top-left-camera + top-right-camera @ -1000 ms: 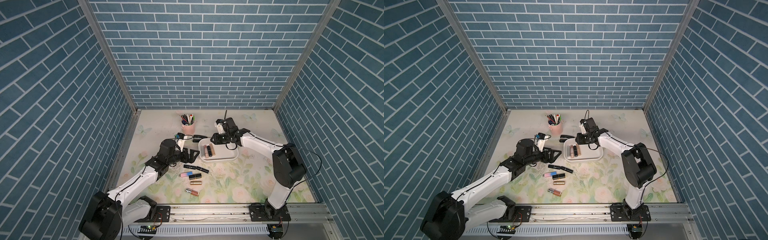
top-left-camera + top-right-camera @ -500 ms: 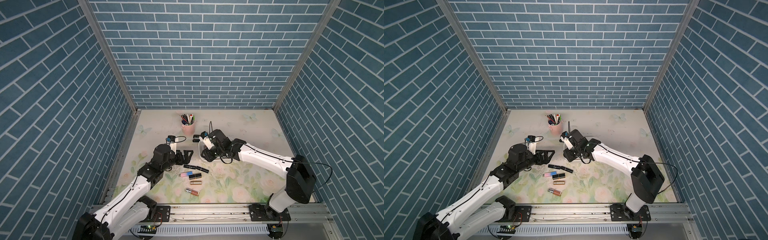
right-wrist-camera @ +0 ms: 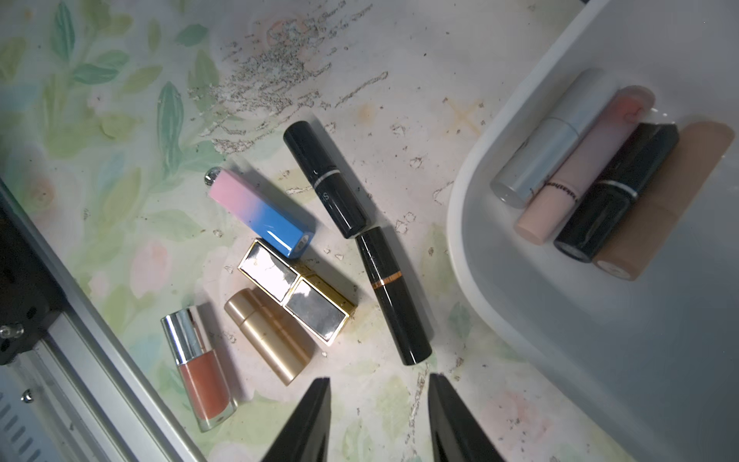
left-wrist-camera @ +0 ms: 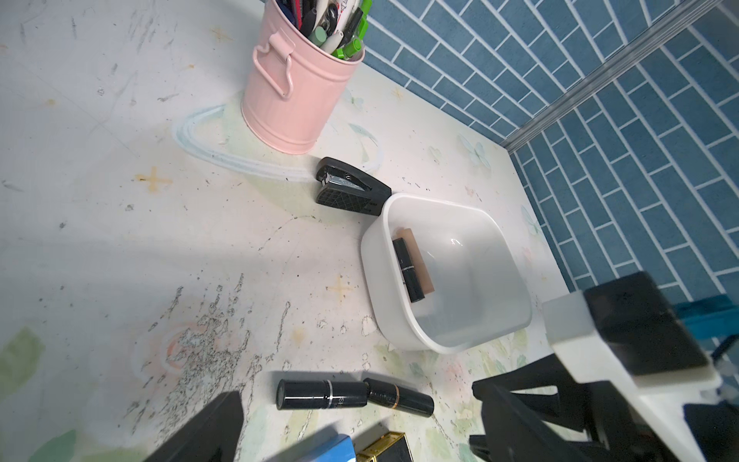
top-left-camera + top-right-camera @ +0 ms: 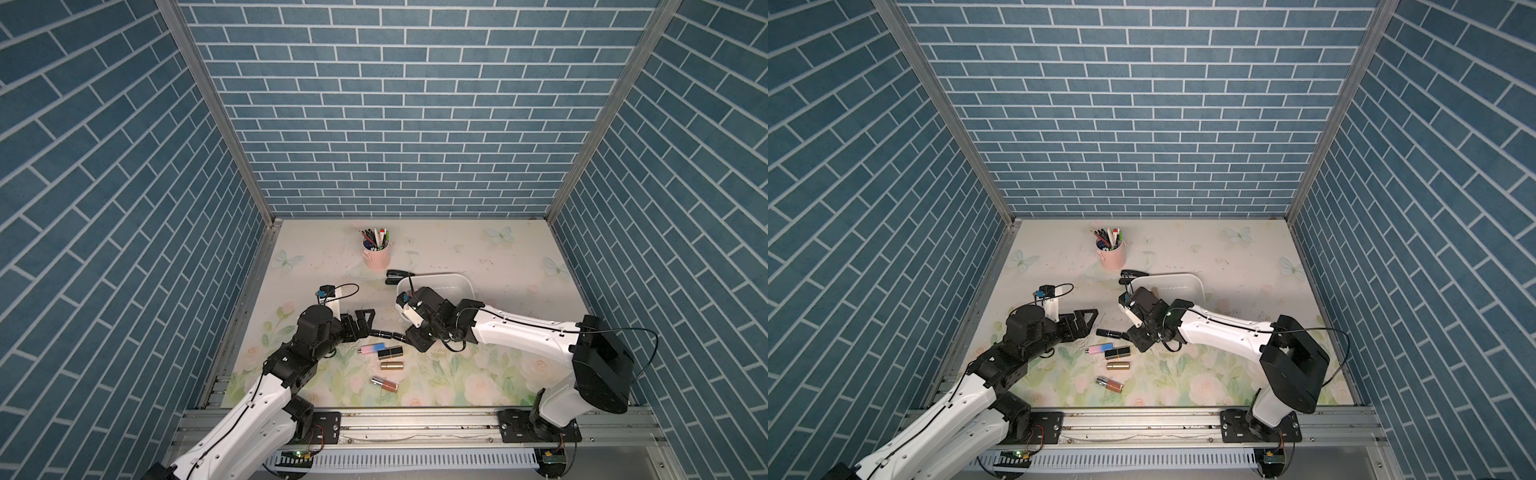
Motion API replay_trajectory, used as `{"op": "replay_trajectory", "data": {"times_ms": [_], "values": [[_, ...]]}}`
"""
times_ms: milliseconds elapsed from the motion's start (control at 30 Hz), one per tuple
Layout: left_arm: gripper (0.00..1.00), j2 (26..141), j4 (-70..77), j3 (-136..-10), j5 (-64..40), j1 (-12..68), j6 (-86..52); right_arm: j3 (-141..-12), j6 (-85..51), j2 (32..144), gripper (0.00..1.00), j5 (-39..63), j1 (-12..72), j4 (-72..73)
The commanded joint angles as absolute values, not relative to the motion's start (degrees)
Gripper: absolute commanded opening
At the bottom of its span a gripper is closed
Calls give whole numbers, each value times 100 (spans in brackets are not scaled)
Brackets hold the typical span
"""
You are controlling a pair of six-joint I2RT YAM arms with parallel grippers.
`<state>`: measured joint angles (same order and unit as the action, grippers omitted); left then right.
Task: Put the lipstick into the storage box
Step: Pick up the lipstick at the center of the board.
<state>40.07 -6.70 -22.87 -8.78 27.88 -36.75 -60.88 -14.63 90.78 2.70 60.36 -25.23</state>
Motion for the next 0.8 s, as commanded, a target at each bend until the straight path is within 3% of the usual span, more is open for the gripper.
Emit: {"op": "replay_trajectory", "data": {"times_ms": [0,767], "values": [[99,3986,-809,-2255,-812,2795,-3717,-5987,-1354,9231,45,34,6093,-2505],[100,4368,-466,-2092,-906,2798,-3578,-6176,-1153,10056,47,-210,6119,-2375]]}}
